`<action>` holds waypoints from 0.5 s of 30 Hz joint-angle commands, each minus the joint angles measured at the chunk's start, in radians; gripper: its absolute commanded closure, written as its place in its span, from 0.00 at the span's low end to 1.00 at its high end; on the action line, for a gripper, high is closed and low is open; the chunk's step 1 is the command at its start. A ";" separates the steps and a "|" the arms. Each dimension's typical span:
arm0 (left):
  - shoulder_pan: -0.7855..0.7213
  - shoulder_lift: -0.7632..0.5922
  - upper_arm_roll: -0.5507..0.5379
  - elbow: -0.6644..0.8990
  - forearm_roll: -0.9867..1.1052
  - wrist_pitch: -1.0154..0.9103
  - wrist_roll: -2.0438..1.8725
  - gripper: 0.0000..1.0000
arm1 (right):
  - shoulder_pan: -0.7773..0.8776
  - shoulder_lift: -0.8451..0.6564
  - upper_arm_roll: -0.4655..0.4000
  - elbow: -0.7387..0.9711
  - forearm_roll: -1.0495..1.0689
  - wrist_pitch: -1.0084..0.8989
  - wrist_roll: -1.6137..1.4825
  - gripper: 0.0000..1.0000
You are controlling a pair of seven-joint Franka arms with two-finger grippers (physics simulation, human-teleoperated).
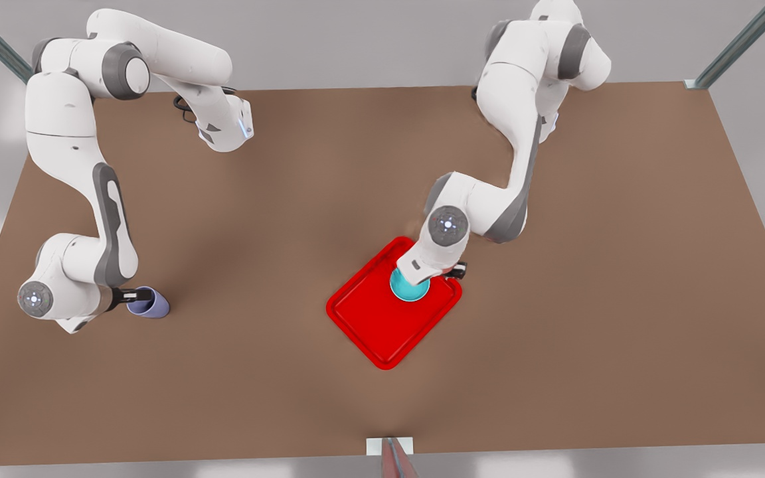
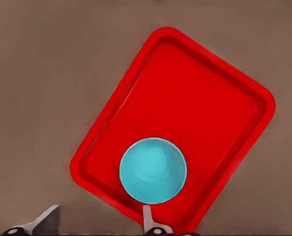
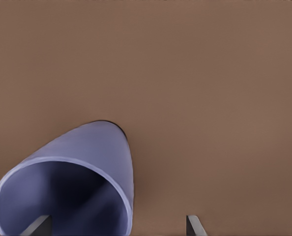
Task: Place the bowl on the tray with the left arm and the cup on the tray with the right arm
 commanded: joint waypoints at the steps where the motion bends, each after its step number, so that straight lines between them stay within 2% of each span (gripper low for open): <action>1: 0.027 -0.019 0.000 0.002 0.004 -0.029 0.003 0.00 | 0.000 0.003 0.000 0.000 0.000 0.000 0.000 0.00; 3: 0.213 -0.122 0.003 0.011 0.044 -0.183 0.151 0.00 | 0.002 0.012 0.000 0.002 -0.002 0.006 0.000 0.00; 4: 0.265 -0.177 0.037 0.009 0.073 -0.242 0.174 0.00 | 0.002 0.014 0.000 0.002 -0.002 0.006 -0.002 0.10; 5: 0.363 -0.224 0.002 0.002 0.160 -0.290 0.172 0.00 | 0.002 0.014 0.000 0.002 -0.002 0.006 -0.002 0.27; 6: 0.476 -0.264 -0.058 -0.017 0.168 -0.321 0.172 0.00 | 0.002 0.014 0.000 0.002 -0.002 0.006 -0.015 0.40; 7: 0.568 -0.304 -0.126 -0.049 0.175 -0.339 0.171 0.00 | 0.002 0.014 0.000 0.002 -0.002 0.006 -0.020 0.47; 8: 0.697 -0.365 -0.267 -0.083 0.254 -0.341 0.160 0.00 | 0.000 0.014 0.000 0.002 -0.002 0.006 -0.020 0.57; 9: 0.855 -0.416 -0.437 -0.104 0.261 -0.365 0.157 0.00 | 0.000 0.020 0.000 0.002 -0.002 0.006 -0.020 0.62; 10: 0.863 -0.480 -0.448 -0.168 0.269 -0.351 0.158 0.00 | 0.000 0.020 0.000 0.002 -0.002 0.006 -0.020 0.66; 12: 0.785 -0.505 -0.368 -0.179 0.314 -0.354 0.169 0.00 | 0.002 0.028 0.000 0.003 -0.002 0.006 -0.020 0.66; 15: 0.785 -0.488 -0.376 -0.173 0.309 -0.345 0.163 0.00 | 0.002 0.029 0.000 0.005 -0.002 0.006 -0.020 0.74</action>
